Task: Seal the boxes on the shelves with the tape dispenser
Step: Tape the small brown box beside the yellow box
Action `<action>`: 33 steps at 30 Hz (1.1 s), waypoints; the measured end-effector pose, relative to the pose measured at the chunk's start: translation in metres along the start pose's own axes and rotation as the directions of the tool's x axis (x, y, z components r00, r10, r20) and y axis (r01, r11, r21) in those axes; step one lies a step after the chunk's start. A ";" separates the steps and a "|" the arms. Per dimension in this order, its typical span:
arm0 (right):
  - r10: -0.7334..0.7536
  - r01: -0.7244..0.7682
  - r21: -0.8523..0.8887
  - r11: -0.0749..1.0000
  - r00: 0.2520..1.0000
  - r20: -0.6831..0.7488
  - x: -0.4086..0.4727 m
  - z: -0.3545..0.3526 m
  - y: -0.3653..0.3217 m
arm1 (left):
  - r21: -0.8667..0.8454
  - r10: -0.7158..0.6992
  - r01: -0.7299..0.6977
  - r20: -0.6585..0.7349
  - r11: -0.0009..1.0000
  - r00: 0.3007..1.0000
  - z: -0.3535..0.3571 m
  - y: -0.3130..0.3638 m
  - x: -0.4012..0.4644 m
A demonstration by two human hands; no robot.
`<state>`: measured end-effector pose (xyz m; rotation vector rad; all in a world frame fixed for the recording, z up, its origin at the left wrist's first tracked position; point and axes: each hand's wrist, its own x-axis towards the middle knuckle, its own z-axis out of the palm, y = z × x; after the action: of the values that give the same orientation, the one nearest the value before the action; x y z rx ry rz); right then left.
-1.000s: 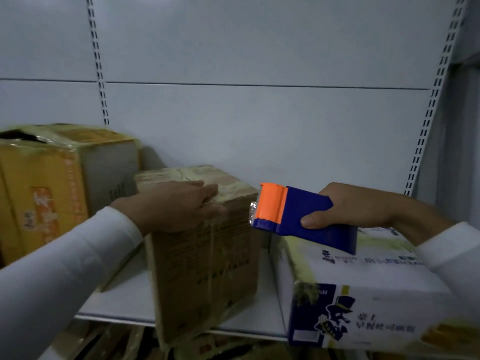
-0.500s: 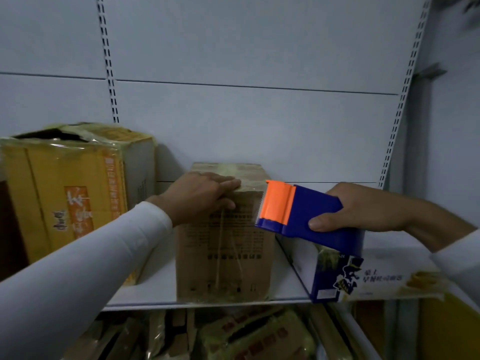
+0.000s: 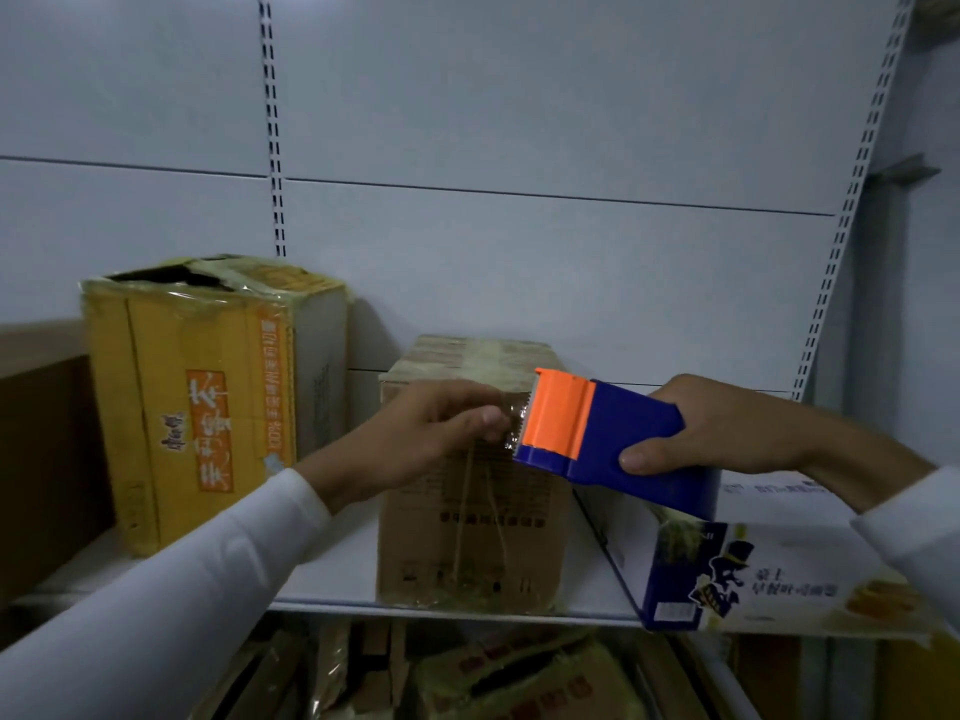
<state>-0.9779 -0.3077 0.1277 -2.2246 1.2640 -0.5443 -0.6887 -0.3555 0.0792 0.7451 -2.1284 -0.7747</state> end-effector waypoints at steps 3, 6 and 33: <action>-0.028 0.028 -0.018 0.999 0.999 0.034 0.013 0.007 -0.004 | -0.149 -0.067 0.077 0.069 0.986 0.995 0.010 -0.001 -0.012; -0.041 0.044 -0.043 0.998 0.997 0.064 0.022 0.012 -0.004 | -0.243 -0.078 0.077 0.006 0.967 0.997 0.012 -0.007 -0.021; 0.304 -0.257 -0.291 0.922 0.944 0.129 0.062 -0.039 -0.050 | 0.067 -0.146 0.197 -0.451 0.978 0.881 -0.087 -0.047 -0.027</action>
<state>-0.9373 -0.3498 0.1947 -2.1887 1.6074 -0.0682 -0.5926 -0.3921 0.0810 1.0713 -1.7141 -0.5137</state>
